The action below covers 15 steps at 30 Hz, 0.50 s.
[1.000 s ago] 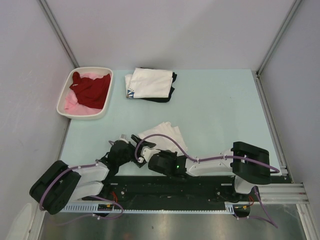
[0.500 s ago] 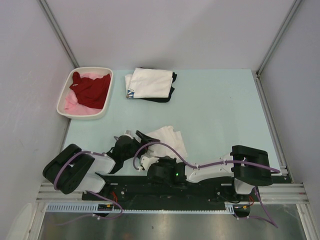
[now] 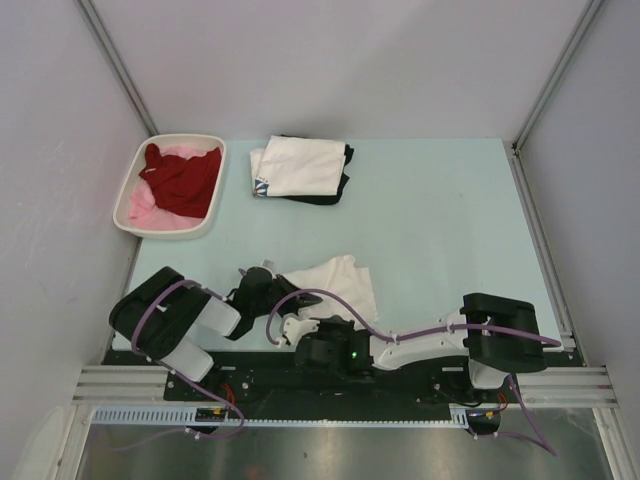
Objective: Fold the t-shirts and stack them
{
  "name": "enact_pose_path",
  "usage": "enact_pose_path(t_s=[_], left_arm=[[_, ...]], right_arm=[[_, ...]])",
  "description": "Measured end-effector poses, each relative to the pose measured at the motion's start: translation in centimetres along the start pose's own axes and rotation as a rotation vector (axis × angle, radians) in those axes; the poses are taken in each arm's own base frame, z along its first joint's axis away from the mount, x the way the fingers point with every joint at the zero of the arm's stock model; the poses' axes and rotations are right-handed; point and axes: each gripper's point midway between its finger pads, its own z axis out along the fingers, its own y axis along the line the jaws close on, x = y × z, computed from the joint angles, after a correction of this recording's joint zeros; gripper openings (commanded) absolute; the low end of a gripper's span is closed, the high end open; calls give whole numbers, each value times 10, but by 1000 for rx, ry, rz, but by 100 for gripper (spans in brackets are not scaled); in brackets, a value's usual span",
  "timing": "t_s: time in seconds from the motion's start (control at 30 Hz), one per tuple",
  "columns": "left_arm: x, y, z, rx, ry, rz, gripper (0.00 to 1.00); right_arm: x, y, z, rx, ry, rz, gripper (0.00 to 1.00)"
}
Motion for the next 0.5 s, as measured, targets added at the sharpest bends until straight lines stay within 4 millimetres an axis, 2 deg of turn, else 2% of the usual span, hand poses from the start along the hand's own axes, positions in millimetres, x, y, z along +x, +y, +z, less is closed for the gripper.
enact_pose_path(t_s=[0.03,0.07,0.1,0.17,0.23,0.33,0.43,0.5], left_arm=[[1,0,1,0,7,-1,0],[2,0,2,3,15,3,0],[2,-1,4,4,23,8,0],[3,-4,7,1,34,33,0],[-1,-11,14,-11,40,76,0],[-8,-35,28,-7,47,172,0],[-19,-65,45,2,72,281,0],[-28,-87,60,27,101,336,0]], right_arm=[[1,0,0,2,2,0,0],[1,0,-1,5,3,2,10],[1,-1,-1,11,4,5,32],[2,0,-3,20,6,17,99],[2,-1,-6,39,4,33,100],[7,-9,-15,91,15,85,100],[20,-32,-21,163,52,257,100],[34,-57,-21,217,93,410,100]])
